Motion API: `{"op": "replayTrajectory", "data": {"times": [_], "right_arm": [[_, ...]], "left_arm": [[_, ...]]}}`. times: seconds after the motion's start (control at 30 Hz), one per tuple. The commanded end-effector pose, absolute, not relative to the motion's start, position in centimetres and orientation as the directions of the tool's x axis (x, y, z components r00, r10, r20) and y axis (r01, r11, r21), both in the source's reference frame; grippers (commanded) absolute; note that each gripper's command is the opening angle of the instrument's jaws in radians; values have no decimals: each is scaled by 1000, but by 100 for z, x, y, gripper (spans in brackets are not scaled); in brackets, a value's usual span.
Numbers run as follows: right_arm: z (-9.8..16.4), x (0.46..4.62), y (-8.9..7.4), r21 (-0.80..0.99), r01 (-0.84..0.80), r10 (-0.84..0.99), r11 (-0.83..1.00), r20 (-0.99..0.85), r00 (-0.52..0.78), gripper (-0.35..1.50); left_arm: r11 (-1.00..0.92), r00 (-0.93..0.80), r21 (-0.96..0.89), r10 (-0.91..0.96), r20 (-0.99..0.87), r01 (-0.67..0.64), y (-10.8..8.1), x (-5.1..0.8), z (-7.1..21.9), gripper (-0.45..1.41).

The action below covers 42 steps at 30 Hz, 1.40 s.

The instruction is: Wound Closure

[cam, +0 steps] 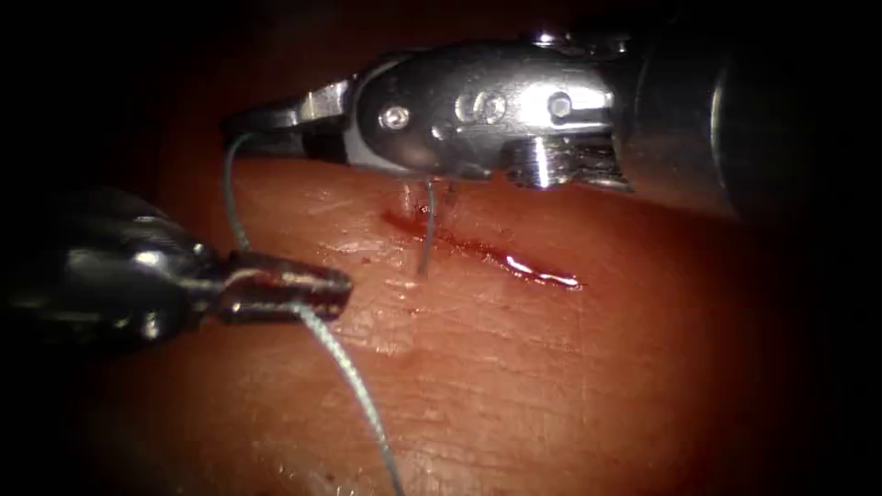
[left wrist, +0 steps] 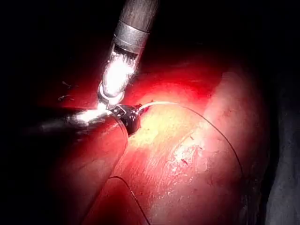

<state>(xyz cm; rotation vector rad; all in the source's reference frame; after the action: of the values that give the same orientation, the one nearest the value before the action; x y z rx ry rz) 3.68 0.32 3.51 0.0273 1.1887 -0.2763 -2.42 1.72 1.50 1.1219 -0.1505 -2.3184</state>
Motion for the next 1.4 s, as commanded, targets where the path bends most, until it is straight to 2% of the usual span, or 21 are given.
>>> {"op": "replayTrajectory", "data": {"times": [0.03, 0.07, 0.1, 0.33, 0.53, 0.63, 0.97, 1.0, 1.1, 1.17, 1.2, 1.23, 1.4], "right_arm": [[359, 365, 40, -98, 202, -168, 974, -916, 366, -35], [364, 357, 46, -70, 175, -133, 982, -914, 383, -35], [366, 354, 49, -55, 164, -115, 985, -914, 389, -35], [382, 339, 70, 61, 99, 14, 993, -911, 413, -35], [392, 337, 76, 117, 142, 54, 983, -922, 382, -35], [395, 337, 77, 132, 142, 69, 981, -922, 382, -35], [396, 338, 78, 133, 140, 70, 981, -921, 382, -35], [396, 338, 78, 131, 138, 69, 982, -921, 384, -35], [396, 338, 78, 130, 136, 69, 982, -920, 385, -35], [396, 338, 78, 129, 134, 69, 983, -920, 386, -35], [396, 338, 77, 129, 134, 68, 983, -920, 386, -35], [396, 338, 77, 134, 129, 74, 983, -919, 388, -35], [394, 334, 76, 136, 125, 79, 983, -919, 387, -35]], "left_arm": [[-851, -502, 319, -508, -700, 418, 176, -248, 152, 111], [-859, -501, 320, -497, -708, 400, 176, -252, 146, 123], [-861, -501, 322, -495, -710, 395, 176, -253, 144, 124], [-862, -501, 326, -495, -710, 389, 170, -259, 142, 126], [-857, -495, 332, -502, -709, 394, 169, -251, 149, 108], [-850, -505, 333, -514, -693, 409, 160, -254, 164, 87], [-829, -487, 318, -535, -691, 459, 122, -287, 189, 69], [-818, -468, 328, -548, -693, 472, 119, -291, 184, 55], [-816, -462, 329, -550, -695, 476, 117, -291, 180, 39], [-811, -457, 334, -557, -694, 480, 115, -291, 179, 17], [-803, -449, 344, -568, -690, 487, 113, -290, 178, -7], [-794, -439, 354, -579, -687, 495, 111, -289, 177, -45], [-786, -451, 374, -598, -662, 493, 112, -273, 170, -45]]}}
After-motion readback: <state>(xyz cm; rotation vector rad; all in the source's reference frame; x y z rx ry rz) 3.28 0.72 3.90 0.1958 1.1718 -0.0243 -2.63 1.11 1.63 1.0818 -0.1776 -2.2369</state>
